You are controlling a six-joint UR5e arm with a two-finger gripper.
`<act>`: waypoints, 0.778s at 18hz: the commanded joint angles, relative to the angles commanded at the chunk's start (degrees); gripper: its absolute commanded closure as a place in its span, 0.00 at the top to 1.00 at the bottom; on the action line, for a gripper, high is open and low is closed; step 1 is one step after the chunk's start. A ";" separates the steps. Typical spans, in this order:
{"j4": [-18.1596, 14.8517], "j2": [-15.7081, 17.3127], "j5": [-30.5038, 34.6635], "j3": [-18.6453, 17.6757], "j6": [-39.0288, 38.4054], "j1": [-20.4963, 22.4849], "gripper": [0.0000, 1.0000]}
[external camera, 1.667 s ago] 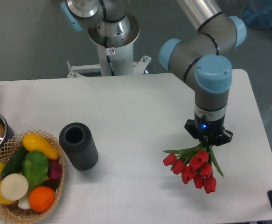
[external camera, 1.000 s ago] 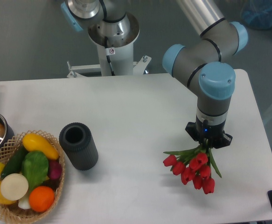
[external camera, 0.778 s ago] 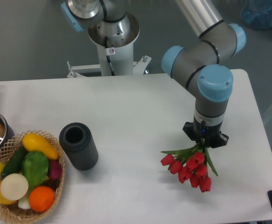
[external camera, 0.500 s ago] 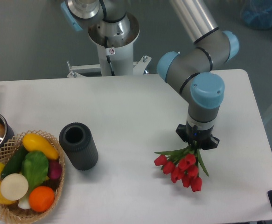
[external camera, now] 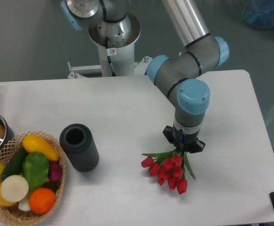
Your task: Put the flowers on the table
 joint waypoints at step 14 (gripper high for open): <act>5.01 1.67 1.14 0.09 2.45 4.75 1.00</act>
